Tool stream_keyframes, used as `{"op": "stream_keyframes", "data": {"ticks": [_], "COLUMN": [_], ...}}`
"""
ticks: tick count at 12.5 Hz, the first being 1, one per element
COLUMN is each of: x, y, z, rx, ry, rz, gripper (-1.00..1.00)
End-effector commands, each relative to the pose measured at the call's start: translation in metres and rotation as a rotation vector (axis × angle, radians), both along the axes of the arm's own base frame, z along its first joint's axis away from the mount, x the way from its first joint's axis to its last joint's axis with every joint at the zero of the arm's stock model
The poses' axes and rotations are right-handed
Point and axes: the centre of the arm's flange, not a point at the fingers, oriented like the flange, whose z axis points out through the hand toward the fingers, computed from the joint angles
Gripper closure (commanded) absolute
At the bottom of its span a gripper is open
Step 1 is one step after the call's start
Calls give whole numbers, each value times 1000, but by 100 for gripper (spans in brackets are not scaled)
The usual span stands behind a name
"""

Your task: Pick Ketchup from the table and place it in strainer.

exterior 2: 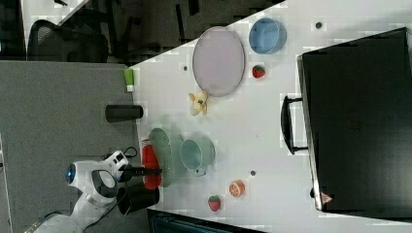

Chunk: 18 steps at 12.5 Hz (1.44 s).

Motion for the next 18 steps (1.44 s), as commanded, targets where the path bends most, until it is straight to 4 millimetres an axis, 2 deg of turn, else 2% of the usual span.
{"op": "stream_keyframes", "data": {"ticks": [1, 2, 5, 6, 8, 10, 12, 15, 18], "x": [20, 22, 33, 40, 63, 86, 107, 132, 145], "y": [-8, -7, -11, -19, -48, -88, -138, -228, -319], "z": [6, 9, 31, 41, 71, 106, 142, 196, 251], "rx": [-8, -3, 5, -4, -30, -88, -155, -240, -289], "ry": [-32, -39, -87, -102, -148, -181, -198, -204, -168], "rz": [-87, -89, -111, -126, -189, -260, -354, -525, -692], "gripper": [-88, -100, -100, -100, -100, -100, -100, -100, -100]}}
